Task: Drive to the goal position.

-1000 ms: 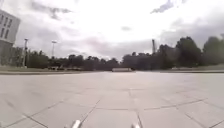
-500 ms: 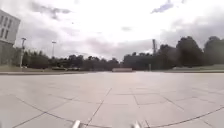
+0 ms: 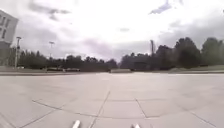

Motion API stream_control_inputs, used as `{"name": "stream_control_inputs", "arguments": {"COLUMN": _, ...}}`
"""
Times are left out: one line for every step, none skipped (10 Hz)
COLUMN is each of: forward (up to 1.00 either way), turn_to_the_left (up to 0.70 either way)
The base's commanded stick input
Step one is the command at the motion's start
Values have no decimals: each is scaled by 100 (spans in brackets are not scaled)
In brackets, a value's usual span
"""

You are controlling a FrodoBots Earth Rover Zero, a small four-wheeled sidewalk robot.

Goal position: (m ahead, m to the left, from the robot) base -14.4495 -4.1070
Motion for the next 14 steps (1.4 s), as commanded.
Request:
{"name": "stream_control_inputs", "arguments": {"forward": 100, "turn_to_the_left": -11}}
{"name": "stream_control_inputs", "arguments": {"forward": 100, "turn_to_the_left": 0}}
{"name": "stream_control_inputs", "arguments": {"forward": 100, "turn_to_the_left": 0}}
{"name": "stream_control_inputs", "arguments": {"forward": 100, "turn_to_the_left": 0}}
{"name": "stream_control_inputs", "arguments": {"forward": 100, "turn_to_the_left": 0}}
{"name": "stream_control_inputs", "arguments": {"forward": 100, "turn_to_the_left": 0}}
{"name": "stream_control_inputs", "arguments": {"forward": 100, "turn_to_the_left": 0}}
{"name": "stream_control_inputs", "arguments": {"forward": 100, "turn_to_the_left": 0}}
{"name": "stream_control_inputs", "arguments": {"forward": 100, "turn_to_the_left": 0}}
{"name": "stream_control_inputs", "arguments": {"forward": 100, "turn_to_the_left": -2}}
{"name": "stream_control_inputs", "arguments": {"forward": 100, "turn_to_the_left": -22}}
{"name": "stream_control_inputs", "arguments": {"forward": 100, "turn_to_the_left": -6}}
{"name": "stream_control_inputs", "arguments": {"forward": 100, "turn_to_the_left": 0}}
{"name": "stream_control_inputs", "arguments": {"forward": 100, "turn_to_the_left": 0}}
